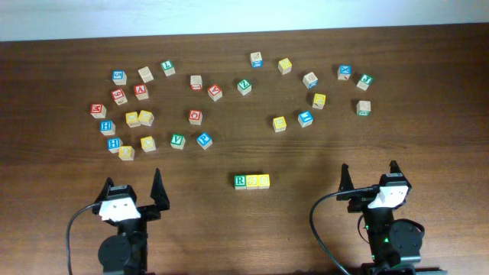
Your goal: Spell out RSS
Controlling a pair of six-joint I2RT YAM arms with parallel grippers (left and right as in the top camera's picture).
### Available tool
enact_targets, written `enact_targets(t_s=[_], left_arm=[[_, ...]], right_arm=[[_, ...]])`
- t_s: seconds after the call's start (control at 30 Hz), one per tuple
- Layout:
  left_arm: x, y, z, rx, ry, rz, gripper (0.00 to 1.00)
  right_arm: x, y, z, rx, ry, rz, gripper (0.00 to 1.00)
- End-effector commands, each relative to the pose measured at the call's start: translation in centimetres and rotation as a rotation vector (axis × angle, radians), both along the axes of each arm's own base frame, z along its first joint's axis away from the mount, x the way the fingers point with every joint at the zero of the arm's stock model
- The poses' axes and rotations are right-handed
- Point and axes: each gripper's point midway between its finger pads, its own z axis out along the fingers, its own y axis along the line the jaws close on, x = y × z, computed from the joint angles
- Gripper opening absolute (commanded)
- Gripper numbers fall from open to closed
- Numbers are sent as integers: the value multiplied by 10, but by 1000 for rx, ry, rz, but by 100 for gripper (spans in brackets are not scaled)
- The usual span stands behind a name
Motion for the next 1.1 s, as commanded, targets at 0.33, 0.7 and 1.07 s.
enact_targets(t_s=[0.33,0.7,1.07], left_arm=[[0,-3,-3,7,6,-17,99],[0,-7,-4,42,11,-42,99],[1,-6,-3,43,8,-41,99]], right_arm=[[0,0,-3,3,3,-3,98],[0,0,-3,3,3,-3,98],[0,0,-3,3,3,-3,98]])
